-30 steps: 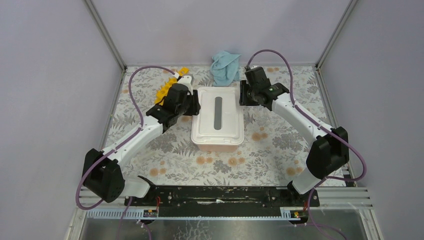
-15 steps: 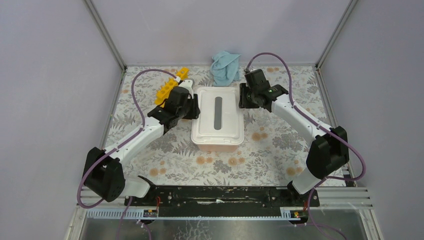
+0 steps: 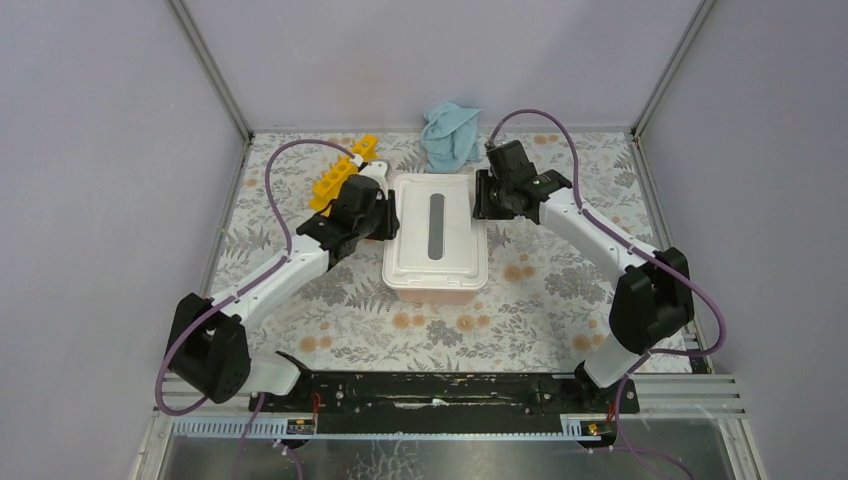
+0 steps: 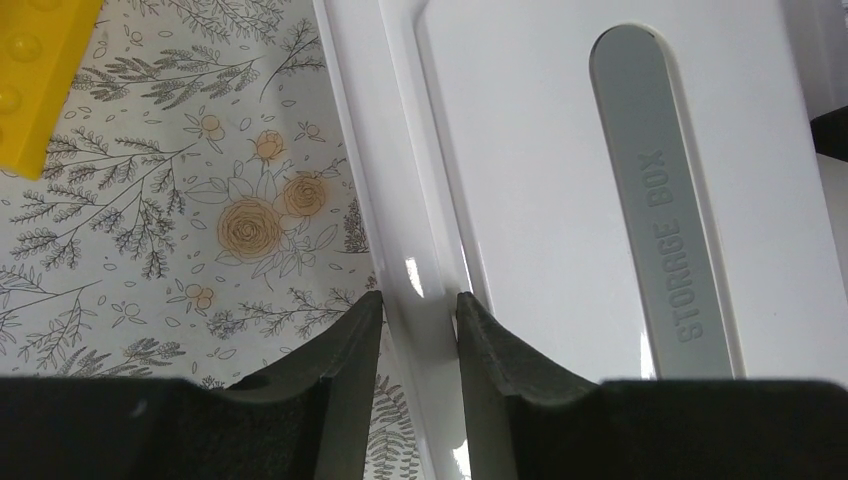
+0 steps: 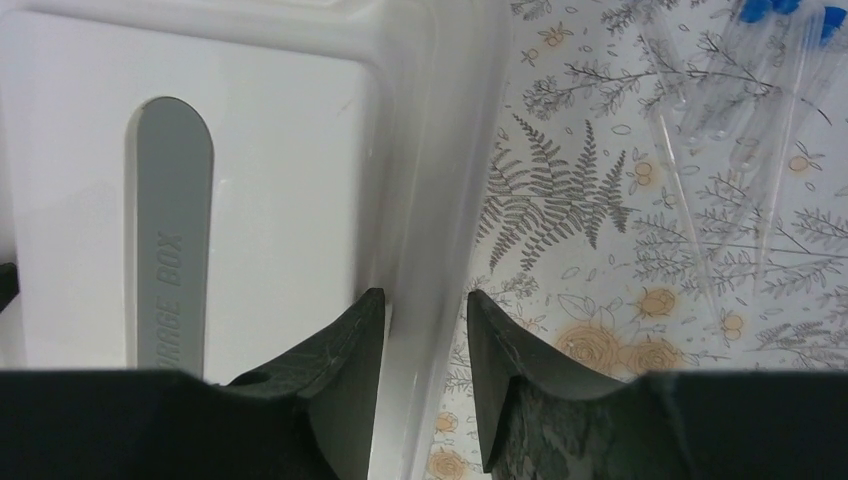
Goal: Organize the chemistry lab equipment
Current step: Close the lid of the storage box.
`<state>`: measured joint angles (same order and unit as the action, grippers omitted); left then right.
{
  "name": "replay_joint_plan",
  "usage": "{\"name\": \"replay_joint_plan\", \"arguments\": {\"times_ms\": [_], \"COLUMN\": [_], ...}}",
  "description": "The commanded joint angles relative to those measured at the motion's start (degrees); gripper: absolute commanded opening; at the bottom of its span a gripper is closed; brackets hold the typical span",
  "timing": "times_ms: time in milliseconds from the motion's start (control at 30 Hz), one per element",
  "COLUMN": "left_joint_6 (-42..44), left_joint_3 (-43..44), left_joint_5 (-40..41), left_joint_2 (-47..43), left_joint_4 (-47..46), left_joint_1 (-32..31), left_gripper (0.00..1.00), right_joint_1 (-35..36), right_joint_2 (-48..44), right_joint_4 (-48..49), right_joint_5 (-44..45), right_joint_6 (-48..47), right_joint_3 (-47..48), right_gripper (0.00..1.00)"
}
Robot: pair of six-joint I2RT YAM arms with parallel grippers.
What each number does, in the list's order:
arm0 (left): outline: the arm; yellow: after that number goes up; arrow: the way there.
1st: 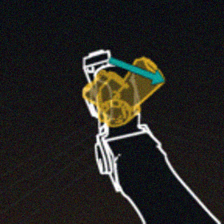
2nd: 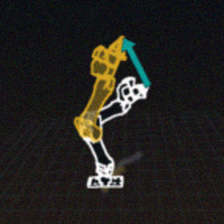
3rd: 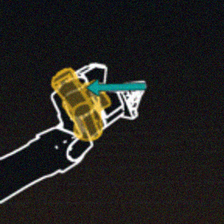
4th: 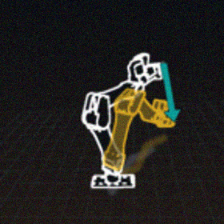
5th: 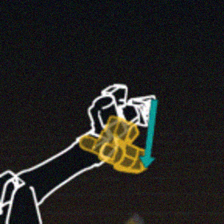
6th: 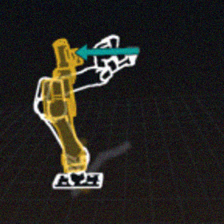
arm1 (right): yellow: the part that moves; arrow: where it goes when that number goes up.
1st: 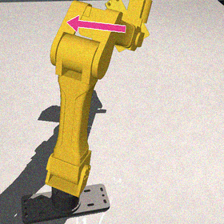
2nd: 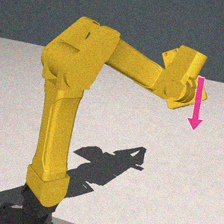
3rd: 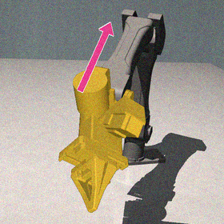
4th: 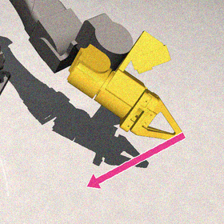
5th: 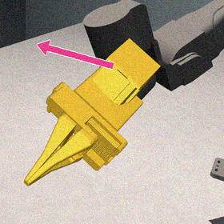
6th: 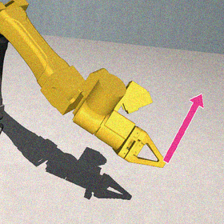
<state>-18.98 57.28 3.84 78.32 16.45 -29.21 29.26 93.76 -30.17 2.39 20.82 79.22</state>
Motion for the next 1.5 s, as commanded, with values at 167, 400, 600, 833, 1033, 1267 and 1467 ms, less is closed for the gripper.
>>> {"name": "replay_joint_plan", "arguments": {"times_ms": [167, 400, 600, 833, 1033, 1267, 1467], "left_joint_6": [4.83, 5.45, 5.45, 5.54, 6.05, 4.98, 4.03], "left_joint_3": [3.72, 9.78, 13.47, 15.64, 18.35, 19.56, 21.06], "left_joint_5": [2.60, 4.26, 3.68, 2.78, 2.78, 2.82, 4.92], "left_joint_2": [5.75, 11.78, 17.24, 22.15, 24.76, 23.97, 20.10], "left_joint_4": [-0.64, -1.26, -2.74, -4.98, -5.69, -5.33, -3.73], "left_joint_1": [-0.10, 0.44, 1.16, 1.74, 2.29, 2.32, 2.33], "left_gripper": [0.37, 0.35, 0.35, 0.34, 0.34, 0.43, 0.52], "right_joint_1": [0.51, 0.54, 0.95, 4.28, 8.66, 10.91, 10.83], "right_joint_2": [0.42, -2.07, -4.85, -5.97, -7.69, -9.70, -11.09], "right_joint_4": [1.33, 3.79, 7.78, 11.34, 15.09, 15.32, 13.36], "right_joint_5": [-0.93, -1.79, -2.25, -0.29, 2.65, 6.85, 9.83], "right_joint_6": [4.34, 9.65, 16.53, 24.55, 33.05, 33.14, 25.45], "right_joint_3": [-4.16, -8.61, -13.46, -17.35, -21.45, -22.61, -18.73], "right_gripper": [0.27, 0.16, 0.14, 0.07, 0.05, 0.30, 0.44]}}
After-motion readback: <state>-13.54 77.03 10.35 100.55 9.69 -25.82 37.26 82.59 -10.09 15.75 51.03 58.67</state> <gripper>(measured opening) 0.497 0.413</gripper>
